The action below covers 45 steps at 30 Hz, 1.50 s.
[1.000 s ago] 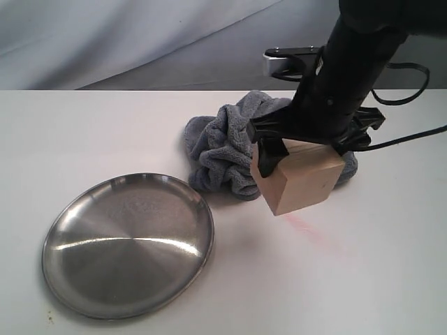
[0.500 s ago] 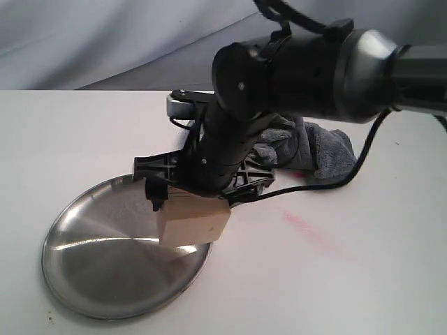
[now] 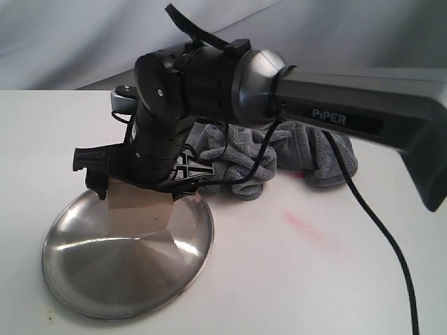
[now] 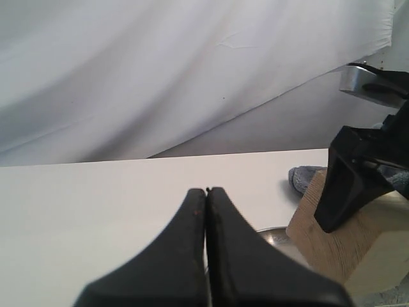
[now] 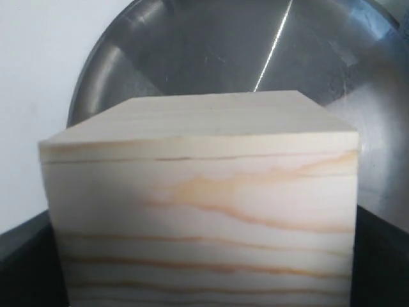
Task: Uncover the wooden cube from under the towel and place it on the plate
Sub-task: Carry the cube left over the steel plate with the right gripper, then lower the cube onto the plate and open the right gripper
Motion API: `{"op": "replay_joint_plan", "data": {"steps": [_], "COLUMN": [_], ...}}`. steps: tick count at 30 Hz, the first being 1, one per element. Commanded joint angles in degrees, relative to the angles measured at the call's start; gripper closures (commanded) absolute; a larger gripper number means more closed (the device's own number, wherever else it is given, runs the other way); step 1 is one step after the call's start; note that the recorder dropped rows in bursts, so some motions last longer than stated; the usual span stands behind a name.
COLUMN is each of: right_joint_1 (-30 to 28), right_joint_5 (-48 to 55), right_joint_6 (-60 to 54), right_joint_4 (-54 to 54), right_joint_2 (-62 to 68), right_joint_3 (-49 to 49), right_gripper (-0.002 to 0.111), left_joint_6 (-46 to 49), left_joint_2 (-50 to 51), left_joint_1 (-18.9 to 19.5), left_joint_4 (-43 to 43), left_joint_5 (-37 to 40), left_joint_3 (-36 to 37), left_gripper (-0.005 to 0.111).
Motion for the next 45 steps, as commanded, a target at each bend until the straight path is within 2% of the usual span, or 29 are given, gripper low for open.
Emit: {"op": "replay_joint_plan", "data": {"steps": [1, 5, 15, 16, 20, 25, 28, 36, 45], "right_joint_1": [0.35, 0.9, 1.05, 1.05, 1.05, 1.05, 1.05, 1.05, 1.05], "right_joint_5": [1.31, 4.78, 4.62, 4.34, 4.91, 4.91, 4.91, 4.91, 5.35], "right_joint_6": [1.4, 5.83, 2.15, 1.26, 0.53, 0.15, 0.15, -0.29, -0.29], "right_joint_4": [-3.27, -9.91, -7.97, -7.12, -5.32, -2.5, -1.78, -1.66, -1.62], "right_joint_2": [-0.2, -0.2, -0.2, -0.2, 1.74, 3.2, 3.63, 3.63, 2.81], "right_joint_3": [-1.97, -1.97, -1.97, -1.97, -1.97, -1.97, -1.97, -1.97, -1.97], "right_gripper": [0.108, 0.108, 0.107, 0.105, 0.079, 0.042, 0.027, 0.017, 0.017], "left_joint_6": [-0.14, -0.14, -0.14, -0.14, -0.14, -0.14, -0.14, -0.14, -0.14], "left_joint_2": [-0.24, -0.24, -0.24, -0.24, -0.24, -0.24, -0.24, -0.24, -0.24], "left_joint_1": [-0.28, -0.28, -0.28, -0.28, -0.28, -0.28, -0.28, -0.28, -0.28], "left_joint_4": [-0.1, -0.1, -0.1, -0.1, -0.1, -0.1, -0.1, -0.1, -0.1], "left_joint_5": [-0.18, -0.18, -0.18, -0.18, -0.18, -0.18, -0.18, -0.18, -0.18], "left_joint_3": [0.25, 0.25, 0.25, 0.25, 0.25, 0.25, 0.25, 0.25, 0.25], "left_gripper": [0.107, 0.107, 0.107, 0.107, 0.107, 0.107, 0.107, 0.107, 0.107]}}
